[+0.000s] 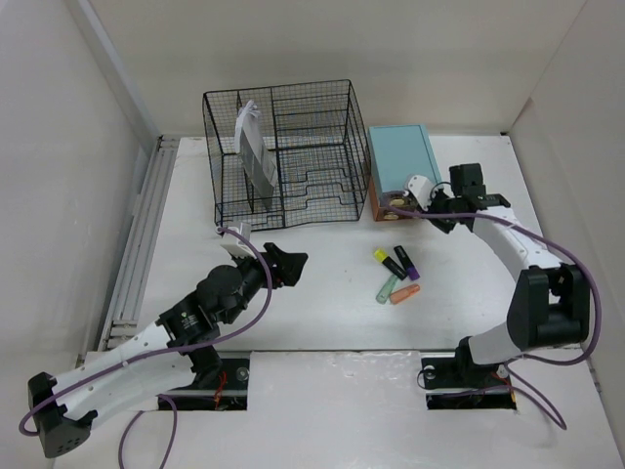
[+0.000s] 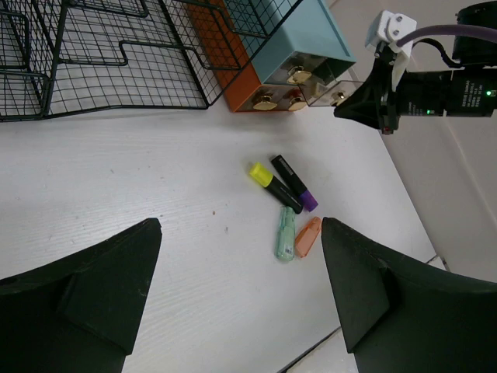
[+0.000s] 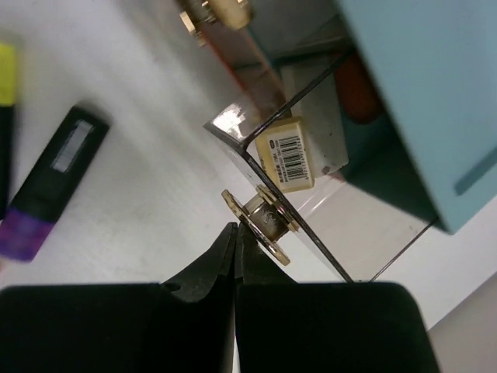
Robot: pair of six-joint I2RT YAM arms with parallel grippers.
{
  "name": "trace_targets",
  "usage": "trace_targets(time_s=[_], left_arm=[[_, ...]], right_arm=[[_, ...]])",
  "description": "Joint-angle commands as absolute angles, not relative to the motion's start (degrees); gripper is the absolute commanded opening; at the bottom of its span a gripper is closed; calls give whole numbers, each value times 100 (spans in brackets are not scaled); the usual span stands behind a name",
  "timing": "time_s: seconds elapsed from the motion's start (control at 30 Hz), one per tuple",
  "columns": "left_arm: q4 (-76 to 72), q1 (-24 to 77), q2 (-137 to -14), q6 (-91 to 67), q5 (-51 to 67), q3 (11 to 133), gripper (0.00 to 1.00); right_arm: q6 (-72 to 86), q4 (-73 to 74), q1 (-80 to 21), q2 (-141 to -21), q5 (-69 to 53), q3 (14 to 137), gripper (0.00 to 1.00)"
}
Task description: Organize the desk
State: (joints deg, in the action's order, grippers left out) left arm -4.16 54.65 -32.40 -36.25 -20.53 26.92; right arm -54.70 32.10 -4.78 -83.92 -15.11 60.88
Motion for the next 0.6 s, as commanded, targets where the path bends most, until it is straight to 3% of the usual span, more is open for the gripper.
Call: trace_targets(time_s=[0.0,0.4,0.57], left_arm=[[-738,5484,-3208,-3595,-2030,2672,82],[-1036,5484,-3480,-3656,-1917,2619,82],[-1739,5484,-3656,-3708,-1434,2417,85]], right_arm=[[-5028,1891,-598,-8473,-1029,6047,0],[-4650,818,-703,-9044,-730,6152,0],[-4649,1508,-756,-8834,-1281,6257,1]])
